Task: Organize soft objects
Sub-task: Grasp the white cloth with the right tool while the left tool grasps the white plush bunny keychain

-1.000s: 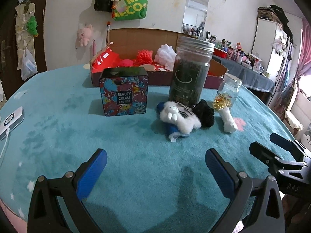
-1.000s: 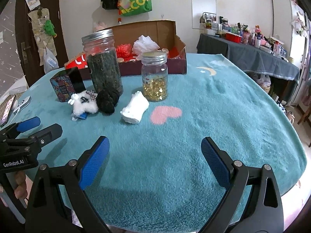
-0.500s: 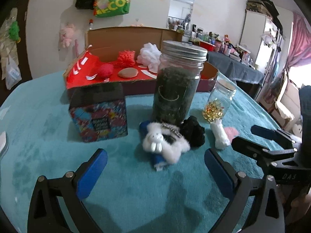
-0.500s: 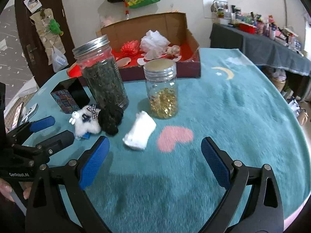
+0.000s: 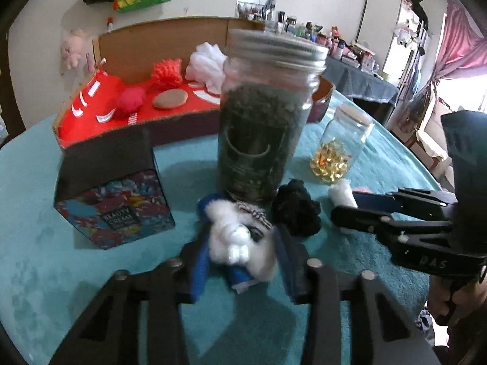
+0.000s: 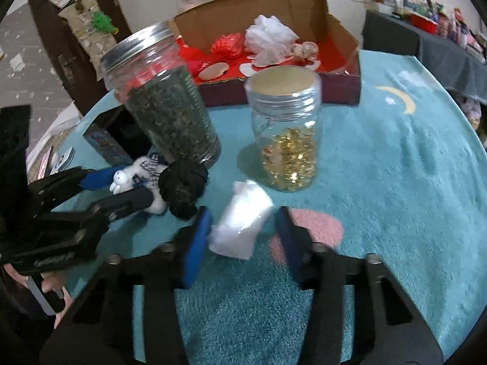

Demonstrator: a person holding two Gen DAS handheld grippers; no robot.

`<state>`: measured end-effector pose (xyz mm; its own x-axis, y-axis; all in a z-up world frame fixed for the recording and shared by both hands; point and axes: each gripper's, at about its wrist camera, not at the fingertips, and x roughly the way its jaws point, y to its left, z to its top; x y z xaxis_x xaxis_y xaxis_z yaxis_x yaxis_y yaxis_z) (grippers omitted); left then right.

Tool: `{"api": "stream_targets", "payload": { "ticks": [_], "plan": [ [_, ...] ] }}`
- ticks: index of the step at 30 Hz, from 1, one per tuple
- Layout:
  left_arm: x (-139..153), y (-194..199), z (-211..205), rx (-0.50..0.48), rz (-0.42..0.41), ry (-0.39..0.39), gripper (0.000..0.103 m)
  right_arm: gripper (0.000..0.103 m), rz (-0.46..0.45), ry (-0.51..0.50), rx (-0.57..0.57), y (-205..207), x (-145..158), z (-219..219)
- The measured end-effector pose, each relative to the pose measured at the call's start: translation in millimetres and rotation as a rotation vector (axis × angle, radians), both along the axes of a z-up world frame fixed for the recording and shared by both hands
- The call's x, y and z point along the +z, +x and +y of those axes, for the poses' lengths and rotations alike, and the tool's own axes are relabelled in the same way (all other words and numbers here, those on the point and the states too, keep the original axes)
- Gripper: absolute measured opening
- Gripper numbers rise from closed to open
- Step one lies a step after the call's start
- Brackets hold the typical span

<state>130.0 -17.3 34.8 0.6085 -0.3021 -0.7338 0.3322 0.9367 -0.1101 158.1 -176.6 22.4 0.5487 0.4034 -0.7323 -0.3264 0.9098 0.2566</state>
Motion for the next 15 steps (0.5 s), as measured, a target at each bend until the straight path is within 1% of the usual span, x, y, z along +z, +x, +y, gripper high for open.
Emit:
{"api": "stream_targets", "payload": {
  "ticks": [2, 3, 4, 5, 6, 7, 10, 15],
  "plan": [
    [1.7, -1.4, 3.1, -0.001, -0.006, -0.014, 0.034, 0.023, 0.008, 0.038, 0.022, -1.8, 0.1, -0.8],
    [3.1, -1.9, 5.4, -0.002, -0.004, -0.028, 0.032, 0.018, 0.003, 0.043, 0.025, -2.6, 1.0, -0.4],
    [4.1, -2.0, 8.1, -0.001, -0.001, -0.040, 0.029, 0.018, -0.005, 0.043, 0.027, -4.4, 1.8, -0.2],
    [6.5, -1.9, 10.7, 0.001, 0.003, -0.060, 0.023, 0.018, -0.010, 0.040, 0.030, -6.4, 3.0, 0.8],
    [8.4, -2.4, 13.2, -0.004, 0.009, -0.083, 0.020, 0.018, -0.020, 0.038, 0.029, -8.7, 5.6, 0.6],
    [9.9, -2.8, 13.8, -0.009, 0.013, -0.099, 0.019, 0.017, -0.028, 0.039, 0.030, -10.1, 7.6, 0.8],
    [12.8, -4.0, 15.0, -0.008, 0.006, -0.097, 0.019, 0.016, -0.054, 0.044, 0.034, -14.8, 15.1, 1.4],
    [16.1, -6.3, 19.2, -0.013, 0.006, -0.116, 0.018, 0.016, -0.066, 0.055, 0.026, -15.3, 22.4, 0.5]
  ]
}}
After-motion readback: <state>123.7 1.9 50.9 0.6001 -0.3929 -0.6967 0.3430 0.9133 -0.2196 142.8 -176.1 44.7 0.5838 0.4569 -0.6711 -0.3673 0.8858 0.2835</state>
